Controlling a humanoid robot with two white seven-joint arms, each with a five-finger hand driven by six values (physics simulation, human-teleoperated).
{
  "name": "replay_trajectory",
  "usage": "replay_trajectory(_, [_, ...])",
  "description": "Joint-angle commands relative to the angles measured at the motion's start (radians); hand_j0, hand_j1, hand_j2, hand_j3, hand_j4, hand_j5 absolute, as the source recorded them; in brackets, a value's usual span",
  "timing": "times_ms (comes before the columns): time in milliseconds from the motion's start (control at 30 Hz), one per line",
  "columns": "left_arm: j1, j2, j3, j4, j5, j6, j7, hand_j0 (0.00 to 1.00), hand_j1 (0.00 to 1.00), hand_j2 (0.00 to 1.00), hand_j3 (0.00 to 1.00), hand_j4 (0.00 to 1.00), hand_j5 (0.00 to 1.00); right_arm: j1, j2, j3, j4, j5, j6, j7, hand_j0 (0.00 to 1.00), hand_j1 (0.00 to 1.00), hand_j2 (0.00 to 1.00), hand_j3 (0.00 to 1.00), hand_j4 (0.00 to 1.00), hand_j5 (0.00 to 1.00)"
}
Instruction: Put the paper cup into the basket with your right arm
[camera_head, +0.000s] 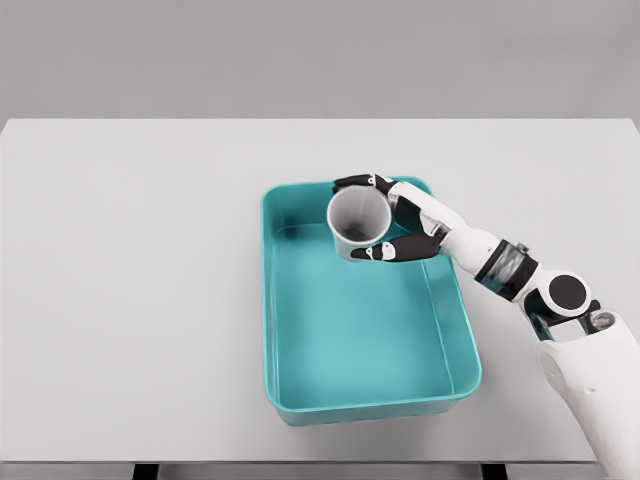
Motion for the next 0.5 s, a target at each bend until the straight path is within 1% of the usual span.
replay_trajectory(0, [0.000, 0.000, 0.000, 0.000, 0.000, 0.000, 0.001, 1.00, 1.00, 1.00, 1.00, 1.00, 1.00, 0.000, -0.001, 0.001, -0.002, -0.007, 0.000, 0.000, 0.86, 0.86, 0.86, 0.86, 0.86, 0.86])
replay_trajectory(33, [0.000, 0.000, 0.000, 0.000, 0.000, 0.000, -0.001, 1.00, 1.00, 1.00, 1.00, 1.00, 1.00, 0.000, 0.001, 0.000, -0.002, -0.007, 0.002, 0.000, 0.88, 0.88, 0.88, 0.88, 0.88, 0.88])
replay_trajectory(400, [0.000, 0.000, 0.000, 0.000, 0.000, 0.000, -0.001, 1.00, 1.00, 1.00, 1.00, 1.00, 1.00, 0.000, 0.001, 0.000, -0.005, -0.008, 0.002, 0.000, 0.88, 0.88, 0.88, 0.88, 0.88, 0.88])
replay_trajectory(433, [0.000, 0.000, 0.000, 0.000, 0.000, 0.000, -0.001, 1.00, 1.00, 1.00, 1.00, 1.00, 1.00, 0.000, 0.001, 0.000, -0.005, -0.008, 0.002, 0.000, 0.88, 0.88, 0.88, 0.88, 0.88, 0.88])
replay_trajectory(467, [0.000, 0.000, 0.000, 0.000, 0.000, 0.000, -0.001, 1.00, 1.00, 1.00, 1.00, 1.00, 1.00, 0.000, 0.002, 0.000, -0.005, -0.008, 0.002, 0.000, 0.92, 0.92, 0.92, 0.92, 0.92, 0.92])
